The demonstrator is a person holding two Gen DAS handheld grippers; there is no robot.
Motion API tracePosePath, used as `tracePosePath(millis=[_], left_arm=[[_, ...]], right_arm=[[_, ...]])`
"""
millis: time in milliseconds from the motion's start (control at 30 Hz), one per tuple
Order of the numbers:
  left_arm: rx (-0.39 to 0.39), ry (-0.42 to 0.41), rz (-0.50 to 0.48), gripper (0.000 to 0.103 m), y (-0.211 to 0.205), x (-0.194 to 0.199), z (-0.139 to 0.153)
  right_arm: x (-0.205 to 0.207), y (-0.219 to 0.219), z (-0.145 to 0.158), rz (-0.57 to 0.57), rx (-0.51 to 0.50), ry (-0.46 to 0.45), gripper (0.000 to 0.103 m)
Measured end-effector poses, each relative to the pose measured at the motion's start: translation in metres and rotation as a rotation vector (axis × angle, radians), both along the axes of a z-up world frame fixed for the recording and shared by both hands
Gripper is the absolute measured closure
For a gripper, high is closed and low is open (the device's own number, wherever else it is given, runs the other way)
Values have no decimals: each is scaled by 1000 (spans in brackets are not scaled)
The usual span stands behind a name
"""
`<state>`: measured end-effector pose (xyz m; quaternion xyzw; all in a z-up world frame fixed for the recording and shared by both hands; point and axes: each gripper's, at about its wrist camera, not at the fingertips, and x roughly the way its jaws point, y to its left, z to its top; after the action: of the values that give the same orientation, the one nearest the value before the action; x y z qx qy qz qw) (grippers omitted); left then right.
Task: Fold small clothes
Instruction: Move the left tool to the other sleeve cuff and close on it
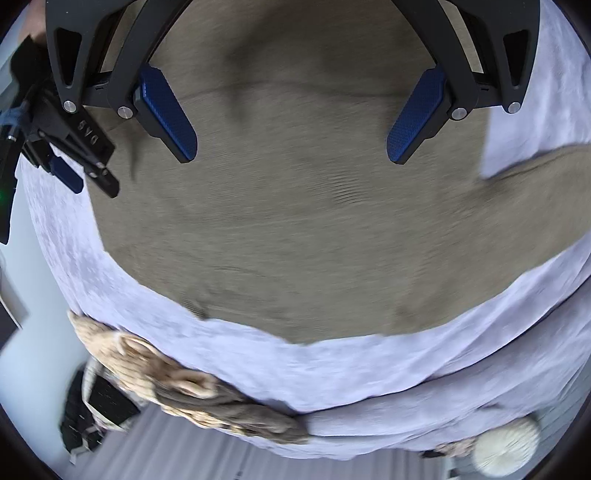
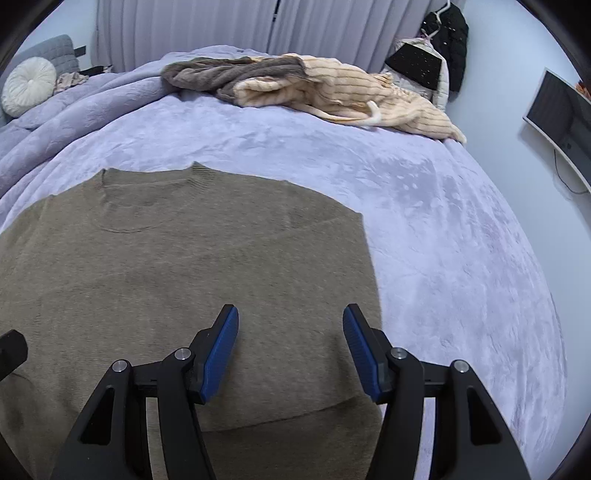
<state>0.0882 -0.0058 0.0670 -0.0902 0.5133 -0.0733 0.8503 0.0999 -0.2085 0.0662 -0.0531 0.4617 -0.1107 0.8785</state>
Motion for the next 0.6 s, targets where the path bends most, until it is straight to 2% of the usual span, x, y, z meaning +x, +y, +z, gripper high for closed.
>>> tracePosePath(millis=[133,233,367,533,600], left_arm=[[-49,-22,-117,0,-50,13,-2],[-12,6,-151,0,-66,22,-19],[68,59,-69,0,-35,23,-43],[67,48,27,0,27,6,-38],[52,55,74,0,51,-2,-38]], right_arm=[[-9,-35,0,-73,16,-6,40],[-9,-46,-1,-77,1,0,40],[0,-36,-5,-37,-21,1,40],[8,17,-30,68,-51,53,40],[5,47,-37,102,-120,48,40]])
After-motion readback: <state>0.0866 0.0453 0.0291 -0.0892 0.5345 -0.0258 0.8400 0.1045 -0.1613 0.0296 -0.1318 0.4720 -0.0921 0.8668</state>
